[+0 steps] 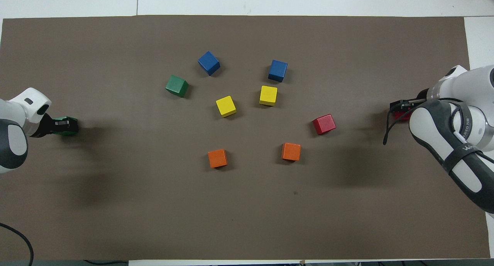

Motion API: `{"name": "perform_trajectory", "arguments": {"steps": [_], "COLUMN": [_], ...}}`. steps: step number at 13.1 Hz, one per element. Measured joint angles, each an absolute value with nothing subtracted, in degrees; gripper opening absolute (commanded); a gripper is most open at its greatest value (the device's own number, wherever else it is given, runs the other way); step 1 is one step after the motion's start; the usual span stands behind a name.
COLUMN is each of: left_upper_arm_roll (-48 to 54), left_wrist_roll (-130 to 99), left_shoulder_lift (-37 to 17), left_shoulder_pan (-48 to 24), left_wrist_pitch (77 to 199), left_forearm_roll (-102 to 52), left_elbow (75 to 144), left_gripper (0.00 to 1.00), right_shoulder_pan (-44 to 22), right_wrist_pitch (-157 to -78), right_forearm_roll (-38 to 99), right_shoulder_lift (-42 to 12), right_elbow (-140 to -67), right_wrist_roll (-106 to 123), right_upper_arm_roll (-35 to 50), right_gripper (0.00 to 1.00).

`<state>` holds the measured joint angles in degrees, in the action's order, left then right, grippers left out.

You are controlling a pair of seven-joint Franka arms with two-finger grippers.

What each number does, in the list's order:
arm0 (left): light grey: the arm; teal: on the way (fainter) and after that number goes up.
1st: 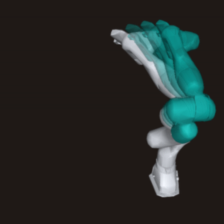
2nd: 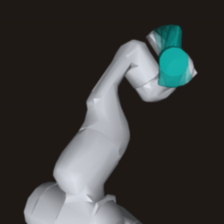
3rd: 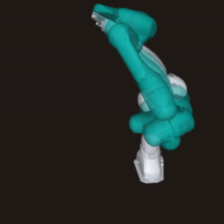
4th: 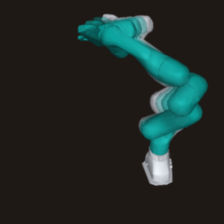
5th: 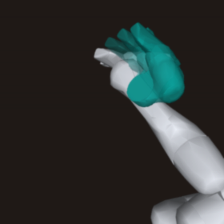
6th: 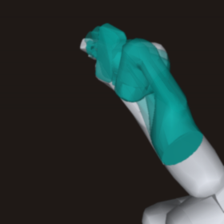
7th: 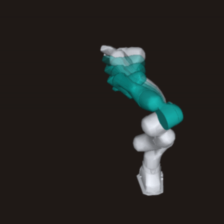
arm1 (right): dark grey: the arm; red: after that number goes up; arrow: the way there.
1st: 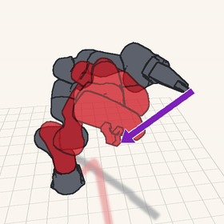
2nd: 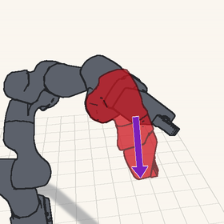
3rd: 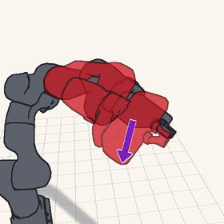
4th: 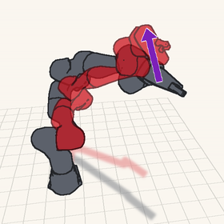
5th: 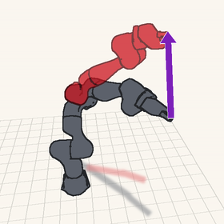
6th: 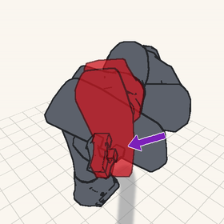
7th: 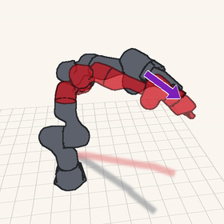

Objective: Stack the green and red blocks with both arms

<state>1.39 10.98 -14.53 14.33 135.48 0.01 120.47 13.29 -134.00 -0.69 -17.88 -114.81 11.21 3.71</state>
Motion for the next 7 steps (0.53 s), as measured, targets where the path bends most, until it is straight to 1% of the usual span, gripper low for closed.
{"name": "perform_trajectory", "arguments": {"steps": [1, 2, 4, 6, 7], "left_upper_arm_roll": [1.41, 1.42, 1.42, 1.36, 1.37], "left_wrist_roll": [15.15, 18.38, 22.43, 24.71, 25.1], "left_shoulder_lift": [-14.6, -14.65, -14.7, -14.72, -14.68], "left_shoulder_pan": [14.42, 14.5, 14.57, 14.92, 15.34], "left_wrist_pitch": [135.74, 135.9, 136.05, 135.44, 134.66], "left_forearm_roll": [0.01, 0.01, 0.01, 0.01, 0.01], "left_elbow": [120.44, 120.4, 120.36, 120.32, 120.15], "left_gripper": [0.22, 0.99, 1.0, 1.0, 1.0], "right_shoulder_pan": [12.79, 11.99, 8.89, 2.69, -0.09], "right_wrist_pitch": [-131.82, -129.24, -122.44, -112.97, -110.21], "right_forearm_roll": [-0.69, -0.68, -0.65, -0.68, -0.71], "right_shoulder_lift": [-17.22, -16.08, -12.83, -10.26, -9.9], "right_elbow": [-114.24, -113.47, -111.3, -106.51, -104.12], "right_wrist_roll": [10.91, 9.97, 5.61, -2.19, -5.16], "right_upper_arm_roll": [3.81, 3.9, 3.99, 4.11, 4.2], "right_gripper": [1.0, 1.0, 1.0, 1.0, 1.0]}}
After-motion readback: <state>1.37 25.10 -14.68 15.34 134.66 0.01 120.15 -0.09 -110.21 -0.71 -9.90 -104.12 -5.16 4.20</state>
